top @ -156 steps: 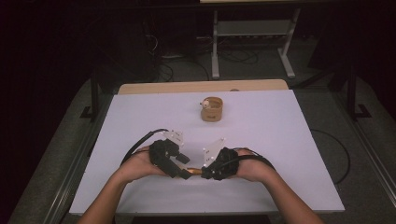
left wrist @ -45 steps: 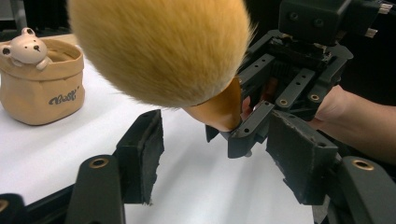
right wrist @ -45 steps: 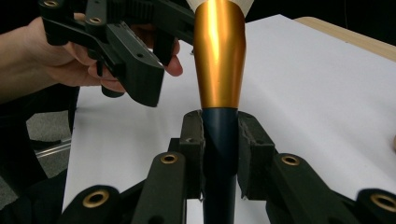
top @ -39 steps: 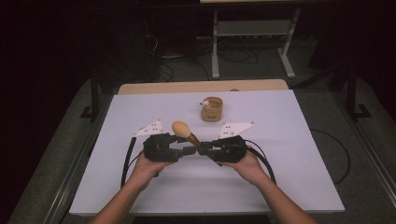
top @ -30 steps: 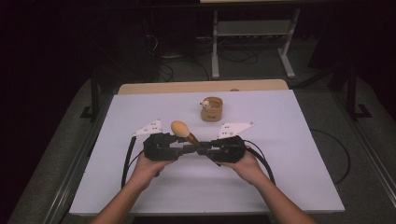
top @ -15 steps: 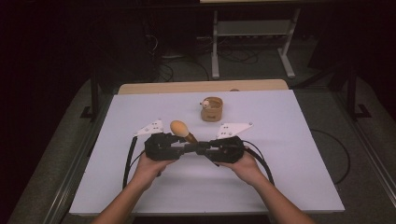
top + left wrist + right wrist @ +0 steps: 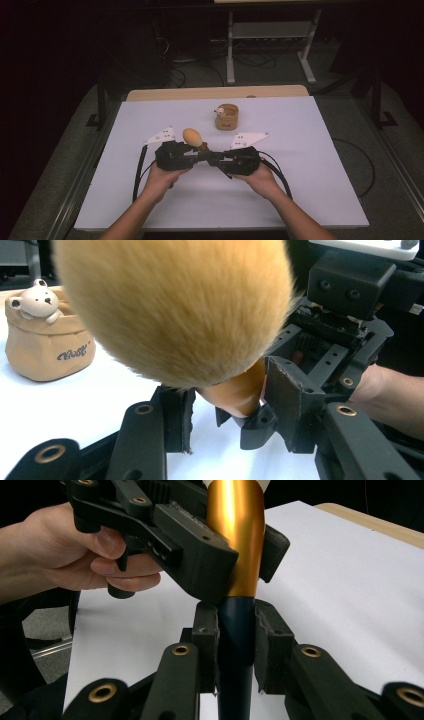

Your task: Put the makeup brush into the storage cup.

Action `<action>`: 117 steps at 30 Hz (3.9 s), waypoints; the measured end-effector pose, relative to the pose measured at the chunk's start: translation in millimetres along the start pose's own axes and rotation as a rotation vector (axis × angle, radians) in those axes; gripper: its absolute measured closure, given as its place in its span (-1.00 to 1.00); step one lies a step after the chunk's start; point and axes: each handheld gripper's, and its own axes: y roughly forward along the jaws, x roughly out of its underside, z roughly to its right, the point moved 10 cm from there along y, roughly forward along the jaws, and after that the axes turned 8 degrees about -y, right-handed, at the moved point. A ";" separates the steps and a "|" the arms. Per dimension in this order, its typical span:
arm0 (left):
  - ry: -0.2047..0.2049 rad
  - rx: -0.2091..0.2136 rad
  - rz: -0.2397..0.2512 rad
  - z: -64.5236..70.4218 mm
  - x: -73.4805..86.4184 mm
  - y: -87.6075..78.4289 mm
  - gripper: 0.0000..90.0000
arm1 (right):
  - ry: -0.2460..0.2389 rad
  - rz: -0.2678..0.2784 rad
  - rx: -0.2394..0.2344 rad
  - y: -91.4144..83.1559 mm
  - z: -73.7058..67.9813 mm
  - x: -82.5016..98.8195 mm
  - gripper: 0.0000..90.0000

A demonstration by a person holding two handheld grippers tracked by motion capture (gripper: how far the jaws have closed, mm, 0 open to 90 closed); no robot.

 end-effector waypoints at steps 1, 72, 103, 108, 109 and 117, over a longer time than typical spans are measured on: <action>0.000 0.000 0.000 0.0 0.0 0.0 0.22 | 0.001 -0.001 0.000 0.4 -0.1 0.2 0.63; 0.199 0.165 -0.212 35.0 6.4 -5.2 0.39 | -0.021 0.043 -0.305 2.1 -25.6 6.1 0.25; 0.216 0.138 -0.191 31.4 5.5 -6.0 0.19 | -0.021 0.070 -0.300 4.1 -28.1 3.3 0.63; 0.197 0.129 -0.173 29.3 4.3 -9.7 0.05 | -0.026 0.073 -0.275 2.2 -23.0 2.9 0.63; 0.200 0.126 -0.172 28.3 4.0 -10.9 0.00 | -0.019 0.074 -0.271 0.8 -22.1 2.8 0.63; 0.190 0.080 -0.147 21.2 3.6 -20.5 -0.12 | -0.013 0.072 -0.235 -3.7 -14.7 3.5 0.63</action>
